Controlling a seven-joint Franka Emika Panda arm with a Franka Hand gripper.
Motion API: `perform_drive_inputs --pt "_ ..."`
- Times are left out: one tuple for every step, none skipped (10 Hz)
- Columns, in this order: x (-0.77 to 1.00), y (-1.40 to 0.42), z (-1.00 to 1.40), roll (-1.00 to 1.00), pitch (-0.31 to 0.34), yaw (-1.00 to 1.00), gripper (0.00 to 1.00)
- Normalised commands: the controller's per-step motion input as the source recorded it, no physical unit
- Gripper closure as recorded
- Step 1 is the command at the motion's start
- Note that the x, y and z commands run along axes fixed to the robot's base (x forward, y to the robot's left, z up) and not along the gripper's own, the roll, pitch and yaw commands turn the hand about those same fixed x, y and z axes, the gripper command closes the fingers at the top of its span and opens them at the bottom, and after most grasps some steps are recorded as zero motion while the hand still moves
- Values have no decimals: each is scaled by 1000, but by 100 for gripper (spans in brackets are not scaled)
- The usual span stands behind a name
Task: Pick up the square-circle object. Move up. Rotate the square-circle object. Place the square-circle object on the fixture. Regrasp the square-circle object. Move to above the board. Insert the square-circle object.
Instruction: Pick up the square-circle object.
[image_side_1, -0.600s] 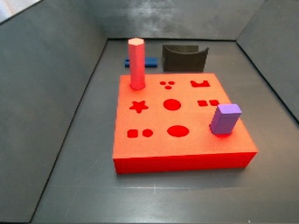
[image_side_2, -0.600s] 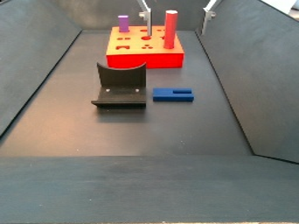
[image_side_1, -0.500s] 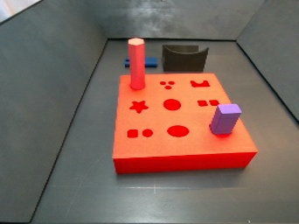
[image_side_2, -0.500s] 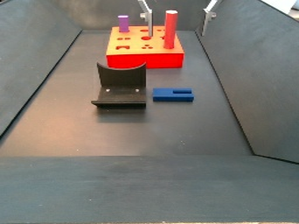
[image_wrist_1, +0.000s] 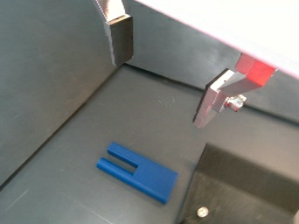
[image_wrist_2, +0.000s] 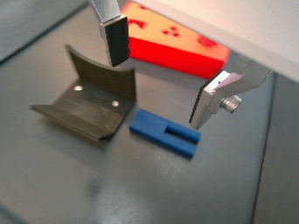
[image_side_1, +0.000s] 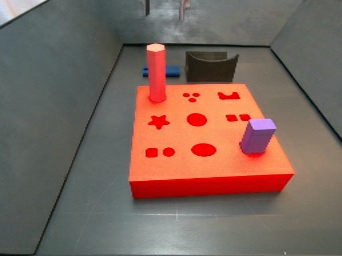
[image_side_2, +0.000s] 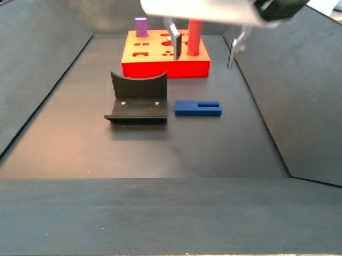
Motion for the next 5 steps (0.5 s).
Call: perform_drive_inputs --pt "-34 0 -677 -40 -120 -1000 0" --pt "-34 0 -651 -49 -114 -1000 0" --pt "-26 -17 -569 -74 -111 -974 0" --pt "-29 -26 -534 -87 -116 -960 0" --pt "-17 -57 -397 -140 -124 -906 0"
